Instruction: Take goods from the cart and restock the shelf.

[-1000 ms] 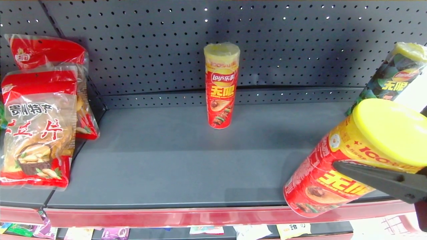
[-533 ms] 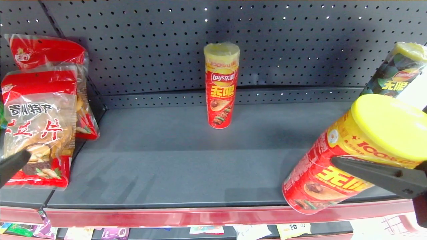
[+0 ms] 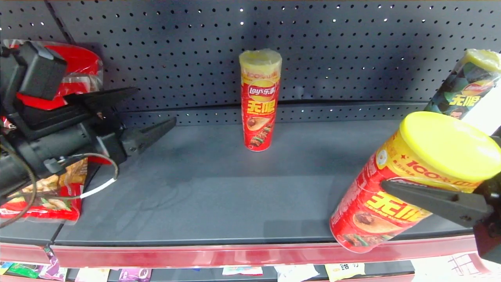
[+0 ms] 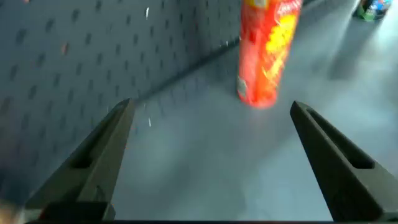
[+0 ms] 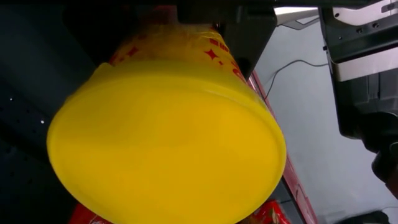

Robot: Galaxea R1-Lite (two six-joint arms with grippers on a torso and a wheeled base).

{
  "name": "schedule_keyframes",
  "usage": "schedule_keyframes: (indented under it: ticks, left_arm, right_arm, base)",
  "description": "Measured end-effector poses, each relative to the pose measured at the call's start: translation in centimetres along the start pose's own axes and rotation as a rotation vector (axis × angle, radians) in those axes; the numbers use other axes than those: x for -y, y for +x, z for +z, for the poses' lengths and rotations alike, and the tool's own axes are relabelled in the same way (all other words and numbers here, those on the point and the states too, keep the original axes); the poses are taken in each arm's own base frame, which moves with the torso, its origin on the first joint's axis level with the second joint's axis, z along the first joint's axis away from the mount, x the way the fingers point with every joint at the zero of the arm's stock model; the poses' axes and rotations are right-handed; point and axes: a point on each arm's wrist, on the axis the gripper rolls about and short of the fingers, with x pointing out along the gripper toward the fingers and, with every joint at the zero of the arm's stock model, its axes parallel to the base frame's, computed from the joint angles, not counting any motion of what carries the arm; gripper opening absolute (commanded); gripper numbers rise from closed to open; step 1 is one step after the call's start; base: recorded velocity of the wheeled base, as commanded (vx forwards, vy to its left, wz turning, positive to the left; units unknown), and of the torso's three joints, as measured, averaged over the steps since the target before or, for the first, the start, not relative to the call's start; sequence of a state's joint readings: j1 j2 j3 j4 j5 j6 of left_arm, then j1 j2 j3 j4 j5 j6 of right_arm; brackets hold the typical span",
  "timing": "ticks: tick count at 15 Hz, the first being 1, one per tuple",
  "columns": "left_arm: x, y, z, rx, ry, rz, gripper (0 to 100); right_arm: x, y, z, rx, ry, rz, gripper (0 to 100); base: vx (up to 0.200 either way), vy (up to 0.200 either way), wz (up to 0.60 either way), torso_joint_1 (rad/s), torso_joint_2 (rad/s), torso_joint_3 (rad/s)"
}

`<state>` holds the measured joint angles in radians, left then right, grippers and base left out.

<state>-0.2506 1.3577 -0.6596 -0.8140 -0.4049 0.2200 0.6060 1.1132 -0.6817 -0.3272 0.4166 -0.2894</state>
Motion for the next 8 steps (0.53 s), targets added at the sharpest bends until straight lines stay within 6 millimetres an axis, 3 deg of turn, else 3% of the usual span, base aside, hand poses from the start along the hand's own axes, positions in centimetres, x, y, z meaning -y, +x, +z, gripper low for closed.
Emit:
schedule_keyframes:
  ticks: [5, 8]
  left_arm:
    - [0.3, 4.7, -2.1, 0.017, -0.001, -0.169, 100]
    - [1.7, 6.6, -2.8, 0.044, 0.005, -0.263, 100]
  right_arm:
    - [0.5, 0.3, -0.2, -0.014, 0.008, -0.013, 0]
    - [0.9, 0.8, 0.6, 0.003, 0.0, -0.015, 0]
  base:
    - [0.0, 0.0, 0.0, 0.0, 0.0, 0.0]
    - [0.0, 0.0, 0.0, 0.0, 0.0, 0.0]
